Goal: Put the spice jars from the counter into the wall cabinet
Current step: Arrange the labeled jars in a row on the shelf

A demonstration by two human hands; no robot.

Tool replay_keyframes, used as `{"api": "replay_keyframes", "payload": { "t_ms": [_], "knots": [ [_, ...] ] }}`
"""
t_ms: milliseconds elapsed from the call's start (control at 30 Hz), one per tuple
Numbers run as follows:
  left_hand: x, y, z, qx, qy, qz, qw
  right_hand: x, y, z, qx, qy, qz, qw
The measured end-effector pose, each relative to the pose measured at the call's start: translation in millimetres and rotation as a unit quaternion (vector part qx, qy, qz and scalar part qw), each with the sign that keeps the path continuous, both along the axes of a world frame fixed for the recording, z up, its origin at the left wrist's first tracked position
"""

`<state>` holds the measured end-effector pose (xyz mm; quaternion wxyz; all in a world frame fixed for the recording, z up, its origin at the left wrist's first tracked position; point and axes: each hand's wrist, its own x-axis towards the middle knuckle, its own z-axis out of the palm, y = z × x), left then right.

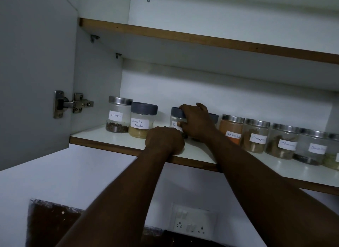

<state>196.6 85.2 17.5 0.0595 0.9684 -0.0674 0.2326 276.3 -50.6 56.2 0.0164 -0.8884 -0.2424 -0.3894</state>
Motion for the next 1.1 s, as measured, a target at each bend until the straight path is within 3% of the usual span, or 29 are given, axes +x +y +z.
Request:
{"api": "replay_keyframes", "payload": {
  "t_ms": [333, 567, 667, 767, 867, 1100],
  "knots": [
    [1, 2, 0, -0.001, 0.009, -0.008, 1.000, -1, -1, -1, -0.006, -0.013, -0.020, 1.000],
    [-12, 18, -5, -0.131, -0.064, -0.014, 0.989, -11, -1, 1, 0.064, -0.068, 0.012, 0.996],
    [-24, 47, -10, -0.134, -0.072, 0.019, 0.988, -22, 10, 3, 0.076, -0.097, 0.048, 0.991],
    [-34, 83, -12, -0.143, -0.094, 0.071, 0.983, -34, 38, 2, 0.052, -0.068, 0.094, 0.992],
    [-36, 98, -7, -0.145, -0.063, 0.088, 0.983, -40, 74, -1, 0.021, -0.029, 0.127, 0.991],
    [-22, 95, -8, -0.219, -0.090, 0.119, 0.964, -30, 104, -6, 0.029, -0.018, 0.129, 0.991]
  ]
}}
